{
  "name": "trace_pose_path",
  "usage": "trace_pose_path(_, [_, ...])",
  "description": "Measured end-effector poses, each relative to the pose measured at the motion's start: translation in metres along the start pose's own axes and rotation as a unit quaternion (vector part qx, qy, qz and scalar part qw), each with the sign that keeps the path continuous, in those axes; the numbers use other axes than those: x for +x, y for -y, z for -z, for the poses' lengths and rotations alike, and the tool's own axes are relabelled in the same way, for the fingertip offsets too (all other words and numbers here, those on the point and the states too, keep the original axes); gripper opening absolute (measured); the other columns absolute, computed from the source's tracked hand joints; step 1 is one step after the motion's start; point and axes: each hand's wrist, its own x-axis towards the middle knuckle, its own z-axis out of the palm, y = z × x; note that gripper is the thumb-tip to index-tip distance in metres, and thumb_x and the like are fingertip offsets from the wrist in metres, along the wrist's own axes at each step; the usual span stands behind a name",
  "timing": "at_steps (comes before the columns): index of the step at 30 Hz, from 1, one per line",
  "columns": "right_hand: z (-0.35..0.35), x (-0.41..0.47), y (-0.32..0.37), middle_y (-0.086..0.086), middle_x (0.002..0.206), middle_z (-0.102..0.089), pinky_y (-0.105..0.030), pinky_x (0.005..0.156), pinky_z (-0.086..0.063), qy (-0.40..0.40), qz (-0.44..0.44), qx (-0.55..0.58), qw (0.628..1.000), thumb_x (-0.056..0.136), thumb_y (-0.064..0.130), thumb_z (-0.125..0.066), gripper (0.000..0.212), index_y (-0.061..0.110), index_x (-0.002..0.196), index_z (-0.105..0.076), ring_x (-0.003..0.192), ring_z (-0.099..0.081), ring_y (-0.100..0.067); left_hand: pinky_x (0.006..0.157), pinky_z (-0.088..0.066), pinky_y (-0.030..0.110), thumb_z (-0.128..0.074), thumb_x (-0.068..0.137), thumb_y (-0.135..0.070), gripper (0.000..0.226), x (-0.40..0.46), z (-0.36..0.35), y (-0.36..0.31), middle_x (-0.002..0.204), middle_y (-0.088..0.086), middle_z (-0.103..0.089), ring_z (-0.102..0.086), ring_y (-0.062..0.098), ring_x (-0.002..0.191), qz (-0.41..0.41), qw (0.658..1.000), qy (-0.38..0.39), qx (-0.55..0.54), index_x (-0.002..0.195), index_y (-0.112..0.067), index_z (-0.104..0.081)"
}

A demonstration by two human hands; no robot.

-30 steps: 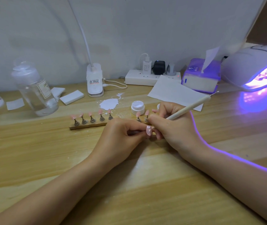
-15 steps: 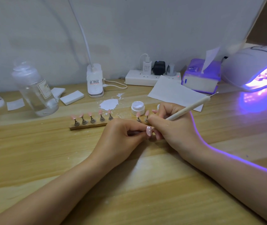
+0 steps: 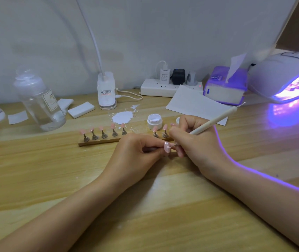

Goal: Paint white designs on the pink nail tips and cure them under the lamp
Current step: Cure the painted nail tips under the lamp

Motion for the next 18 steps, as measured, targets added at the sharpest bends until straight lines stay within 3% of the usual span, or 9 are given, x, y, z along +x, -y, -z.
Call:
trace_pose_path(6, [-0.0013, -0.0022, 0.0027, 0.009, 0.026, -0.039, -0.003, 0.055, -0.042, 0.014, 0.019, -0.036, 0.999, 0.078, -0.014, -0.052, 0.046, 0.011, 0.044, -0.033, 0.027, -0.037, -0.001, 0.083, -0.053, 0.035, -0.067, 0.081, -0.009, 0.012, -0.0004, 0.0005, -0.001, 0.079, -0.004, -0.074, -0.067, 0.006, 0.082, -0.004, 1.0, 0.005, -0.005, 0.083, -0.016, -0.076])
trace_pose_path(15, [-0.0011, -0.0033, 0.0046, 0.01, 0.028, -0.042, -0.006, 0.052, -0.041, 0.018, 0.013, -0.05, 0.998, 0.071, -0.015, -0.05, 0.041, 0.009, 0.041, -0.035, 0.03, -0.037, -0.001, 0.078, -0.051, 0.018, -0.067, 0.08, -0.005, 0.014, -0.0007, 0.0012, -0.0019, 0.08, -0.005, -0.074, -0.063, -0.007, 0.079, -0.002, 1.0, -0.006, 0.012, 0.084, -0.014, -0.076])
trace_pose_path(18, [-0.0011, -0.0032, 0.0042, 0.01, 0.028, -0.042, -0.005, 0.052, -0.041, 0.019, 0.017, -0.056, 0.998, 0.071, -0.014, -0.051, 0.04, 0.008, 0.042, -0.035, 0.03, -0.037, -0.002, 0.077, -0.051, 0.017, -0.067, 0.08, -0.005, 0.016, -0.0013, 0.0015, -0.0026, 0.079, -0.007, -0.074, -0.062, -0.008, 0.078, -0.006, 1.0, -0.006, 0.012, 0.083, -0.017, -0.076])
